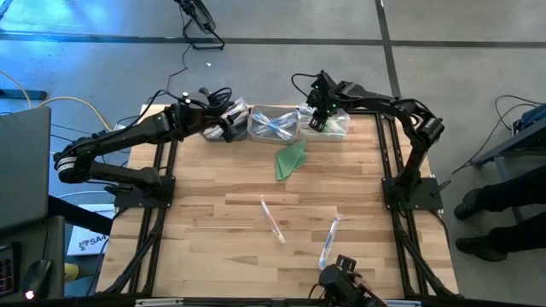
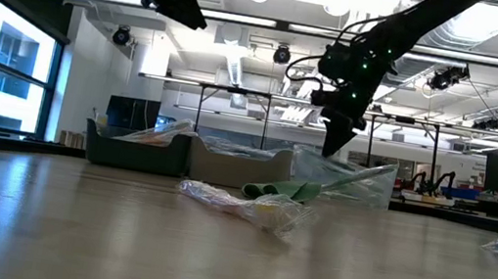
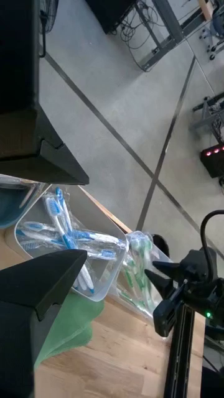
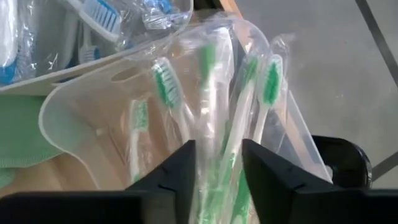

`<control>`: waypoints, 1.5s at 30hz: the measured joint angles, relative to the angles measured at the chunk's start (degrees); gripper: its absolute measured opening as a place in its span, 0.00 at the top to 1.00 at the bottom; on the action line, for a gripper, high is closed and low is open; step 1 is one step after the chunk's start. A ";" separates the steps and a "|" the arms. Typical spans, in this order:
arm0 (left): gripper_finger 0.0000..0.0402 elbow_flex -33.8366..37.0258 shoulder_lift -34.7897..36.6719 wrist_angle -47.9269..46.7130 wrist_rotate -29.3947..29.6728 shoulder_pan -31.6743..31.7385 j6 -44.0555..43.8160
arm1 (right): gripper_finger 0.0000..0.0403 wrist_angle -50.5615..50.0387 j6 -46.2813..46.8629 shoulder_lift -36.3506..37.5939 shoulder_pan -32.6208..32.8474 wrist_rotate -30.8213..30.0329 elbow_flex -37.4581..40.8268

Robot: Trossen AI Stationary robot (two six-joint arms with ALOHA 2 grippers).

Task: Pick & Place Toothbrushes
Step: Put the green toothbrush into the transparent bin, then put the blue toothbrush into the gray bin

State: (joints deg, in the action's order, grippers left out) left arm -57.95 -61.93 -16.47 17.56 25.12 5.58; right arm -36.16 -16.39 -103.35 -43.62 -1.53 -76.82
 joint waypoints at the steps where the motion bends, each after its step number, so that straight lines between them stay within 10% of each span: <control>1: 0.56 0.00 0.00 0.00 0.00 0.00 0.00 | 0.69 -0.05 -0.21 0.00 0.00 0.00 0.01; 8: 0.56 0.00 0.00 -0.02 0.00 0.00 0.00 | 0.54 -0.03 -1.95 1.13 0.28 -2.83 -0.02; 18: 0.56 -0.02 0.00 -0.02 0.04 0.00 0.02 | 0.55 -0.46 -0.09 9.15 1.79 -4.07 -0.06; 31: 0.56 -0.02 0.00 -0.09 0.15 0.00 0.04 | 0.56 -8.61 23.71 19.48 7.09 -3.55 -0.06; 45: 0.56 -0.02 0.00 -0.09 0.13 0.00 0.15 | 0.56 -19.59 52.33 21.25 16.35 13.39 -0.06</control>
State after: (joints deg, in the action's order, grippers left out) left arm -57.98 -61.93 -16.56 17.69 25.12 5.74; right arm -55.75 35.94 -82.10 -27.27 11.86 -76.88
